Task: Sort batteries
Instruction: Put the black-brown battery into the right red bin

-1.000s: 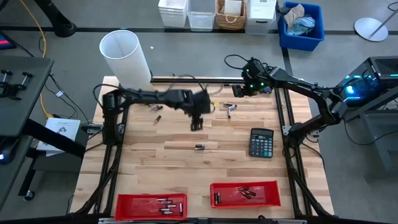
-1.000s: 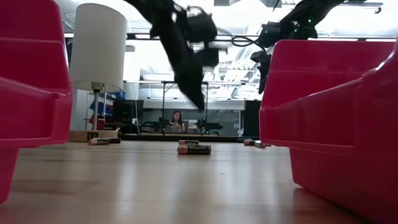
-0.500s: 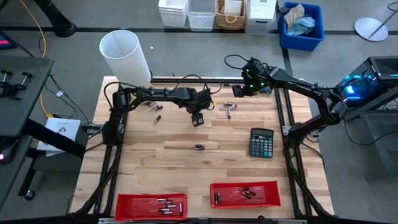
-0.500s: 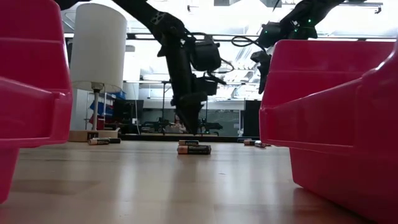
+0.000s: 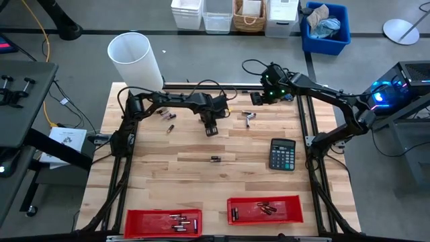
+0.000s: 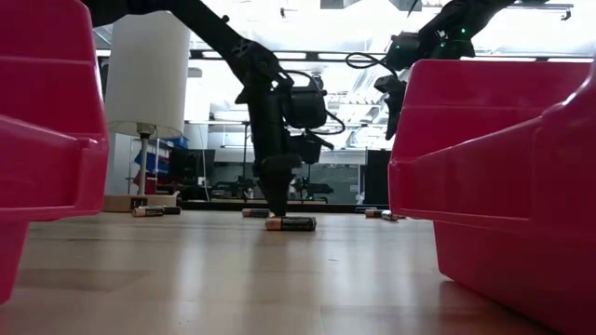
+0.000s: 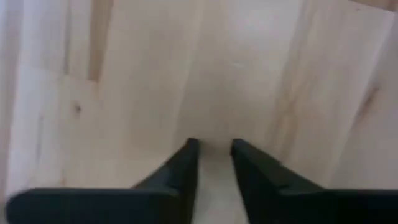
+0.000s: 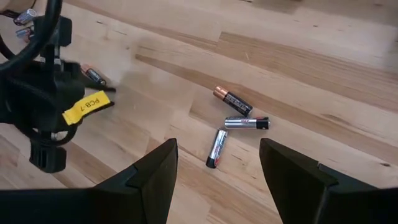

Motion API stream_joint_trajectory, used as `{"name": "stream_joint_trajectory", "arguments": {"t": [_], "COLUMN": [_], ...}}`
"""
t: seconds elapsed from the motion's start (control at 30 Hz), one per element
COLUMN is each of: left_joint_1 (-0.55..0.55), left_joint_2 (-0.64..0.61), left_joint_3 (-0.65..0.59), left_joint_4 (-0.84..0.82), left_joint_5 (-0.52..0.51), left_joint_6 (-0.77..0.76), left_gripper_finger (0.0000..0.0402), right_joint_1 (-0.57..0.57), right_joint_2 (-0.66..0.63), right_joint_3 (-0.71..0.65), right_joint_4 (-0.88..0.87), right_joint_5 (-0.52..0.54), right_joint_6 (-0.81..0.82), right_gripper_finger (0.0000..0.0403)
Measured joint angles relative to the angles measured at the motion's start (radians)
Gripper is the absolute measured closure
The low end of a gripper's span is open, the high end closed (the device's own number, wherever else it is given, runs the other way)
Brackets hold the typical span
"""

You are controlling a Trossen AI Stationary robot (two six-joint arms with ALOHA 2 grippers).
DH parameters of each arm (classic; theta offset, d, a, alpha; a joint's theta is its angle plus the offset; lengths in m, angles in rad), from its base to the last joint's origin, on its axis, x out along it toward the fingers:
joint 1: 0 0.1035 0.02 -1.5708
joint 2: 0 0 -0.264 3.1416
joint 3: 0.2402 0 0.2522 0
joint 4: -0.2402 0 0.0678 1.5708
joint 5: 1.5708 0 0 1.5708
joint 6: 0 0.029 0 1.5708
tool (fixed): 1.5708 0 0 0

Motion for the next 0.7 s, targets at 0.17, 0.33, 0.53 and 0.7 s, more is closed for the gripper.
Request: {"name": "stream_joint_trajectory", "arguments": {"t": [0.17,0.33,0.53,0.7], "left_joint_1": [0.001,-0.017,-0.004,0.013], "left_joint_2": [-0.002,-0.048,-0.116,-0.111], "left_joint_3": [0.000,-0.005,-0.004,-0.004], "left_joint_4": [-0.009,-0.031,-0.159,-0.159], "left_joint_5": [0.045,0.055,0.023,0.002], "left_joint_6": [0.003,0.018,0.133,0.189], "left_gripper_finger": [0.0391,0.0387,0.0344,0.0264], "right_joint_1": [0.000,0.000,0.000,0.000], "right_joint_2": [0.000,0.000,0.000,0.000], "right_joint_3": [0.000,0.000,0.000,0.000], "right_joint_4": [0.003,0.006,0.021,0.045], "right_joint_5": [0.000,0.000,0.000,0.000], "right_joint_6": [0.000,0.000,0.008,0.014], "right_gripper_finger": [0.0181,0.0181,0.0181,0.0181]}}
